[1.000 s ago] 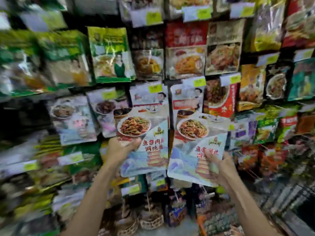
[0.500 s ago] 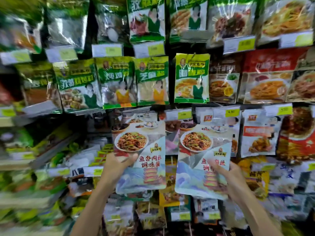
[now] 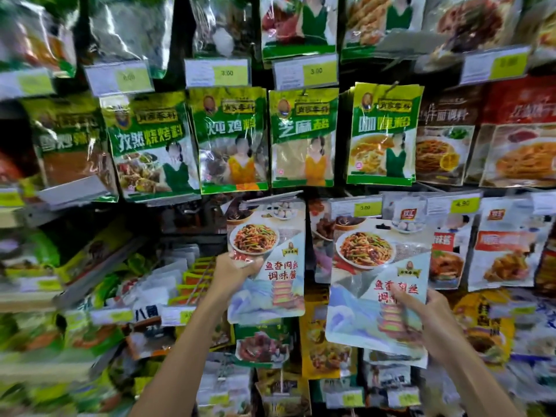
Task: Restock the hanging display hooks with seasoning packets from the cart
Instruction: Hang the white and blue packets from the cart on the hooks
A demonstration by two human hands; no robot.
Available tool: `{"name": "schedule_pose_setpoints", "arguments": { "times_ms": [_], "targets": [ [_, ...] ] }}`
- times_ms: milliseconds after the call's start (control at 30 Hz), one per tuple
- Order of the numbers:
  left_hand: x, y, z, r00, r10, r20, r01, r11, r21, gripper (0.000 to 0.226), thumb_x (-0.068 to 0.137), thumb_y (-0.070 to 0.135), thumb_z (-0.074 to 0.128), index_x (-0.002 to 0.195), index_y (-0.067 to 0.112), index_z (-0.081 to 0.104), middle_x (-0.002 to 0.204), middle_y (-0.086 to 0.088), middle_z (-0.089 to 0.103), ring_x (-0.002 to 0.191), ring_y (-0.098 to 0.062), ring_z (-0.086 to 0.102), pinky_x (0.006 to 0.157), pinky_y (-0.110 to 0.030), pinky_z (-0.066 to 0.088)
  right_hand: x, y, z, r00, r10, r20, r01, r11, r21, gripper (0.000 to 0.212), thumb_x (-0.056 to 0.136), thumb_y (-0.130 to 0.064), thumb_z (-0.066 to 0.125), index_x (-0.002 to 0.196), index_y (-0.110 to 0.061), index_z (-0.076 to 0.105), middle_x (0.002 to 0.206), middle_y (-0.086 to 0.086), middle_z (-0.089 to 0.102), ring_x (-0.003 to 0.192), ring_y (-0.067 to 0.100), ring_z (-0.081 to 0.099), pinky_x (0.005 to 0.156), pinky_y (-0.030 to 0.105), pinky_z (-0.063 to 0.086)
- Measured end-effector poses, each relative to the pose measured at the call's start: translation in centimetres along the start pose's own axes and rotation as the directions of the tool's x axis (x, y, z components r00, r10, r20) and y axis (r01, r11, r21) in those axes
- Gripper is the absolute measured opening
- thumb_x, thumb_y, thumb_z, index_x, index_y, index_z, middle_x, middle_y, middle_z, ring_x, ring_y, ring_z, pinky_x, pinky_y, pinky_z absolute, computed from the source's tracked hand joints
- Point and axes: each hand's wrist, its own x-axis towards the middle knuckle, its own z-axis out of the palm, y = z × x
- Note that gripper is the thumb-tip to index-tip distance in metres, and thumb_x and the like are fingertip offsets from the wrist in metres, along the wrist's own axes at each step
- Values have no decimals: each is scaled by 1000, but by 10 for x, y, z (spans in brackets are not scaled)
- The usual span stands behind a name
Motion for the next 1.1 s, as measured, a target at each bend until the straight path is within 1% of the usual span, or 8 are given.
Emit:
{"name": "schedule_pose_setpoints", "arguments": {
  "times_ms": [200,333,500,733,833,933,1000,1100],
  "targets": [
    [19,-8,3,998,-62,8,62,998,-32,20,72,7,80,88,9,69,83,-3,72,77,-16,65,71,-31,54,18,2,9,999,7,45,-9,999,32,26,69,-26,75,90,-11,68,77,7,73,65,33,71,54,47,57],
    [25,-10,10,998,-44,40,47,997,-67,22,70,5,80,89,13,70,75,9,73,71,-4,67,61,-18,53,21,5,18,998,16,65,-16,1000,8,33,68,-28,76,93,-9,65,80,9,71,68,34,70,55,53,57],
    [34,-14,18,995,-94,20,95,993,-75,22,72,4,80,91,9,70,87,-3,72,82,-18,67,78,-33,53,18,5,30,998,14,61,-14,1000,-8,26,68,-26,77,85,-10,65,81,10,71,72,36,69,59,60,56],
    [44,-20,30,987,-150,-58,147,988,-50,13,76,6,76,86,8,68,85,-8,69,75,-18,64,71,-30,53,13,4,33,998,40,58,-37,998,-51,22,74,-24,76,84,-9,64,81,10,71,73,36,68,60,63,55],
    [47,-24,33,982,-158,-102,157,987,-12,19,79,8,74,96,0,67,90,-13,69,78,-22,64,70,-30,51,12,5,32,996,56,63,-54,998,-44,28,73,-25,77,89,-7,64,84,11,72,74,36,69,58,60,56],
    [48,-24,36,979,-160,-125,166,985,45,12,81,12,73,86,2,67,94,-18,70,82,-26,65,76,-37,52,11,4,34,995,63,74,-61,998,-31,34,68,-27,79,92,-7,65,86,10,74,74,33,71,57,54,57],
    [45,-24,32,974,-170,-147,190,973,131,23,82,20,73,88,-2,68,94,-18,70,88,-30,66,80,-40,53,10,4,37,995,61,82,-59,998,-30,35,68,-27,79,94,-7,65,86,9,75,73,31,72,56,54,57],
    [27,-22,19,985,-79,-154,133,913,385,28,85,27,69,80,-1,68,78,-18,67,78,-30,62,61,-31,41,9,4,46,992,65,108,-60,997,-54,33,72,-25,78,98,-8,66,87,9,75,73,31,73,55,49,57]
  ]
}}
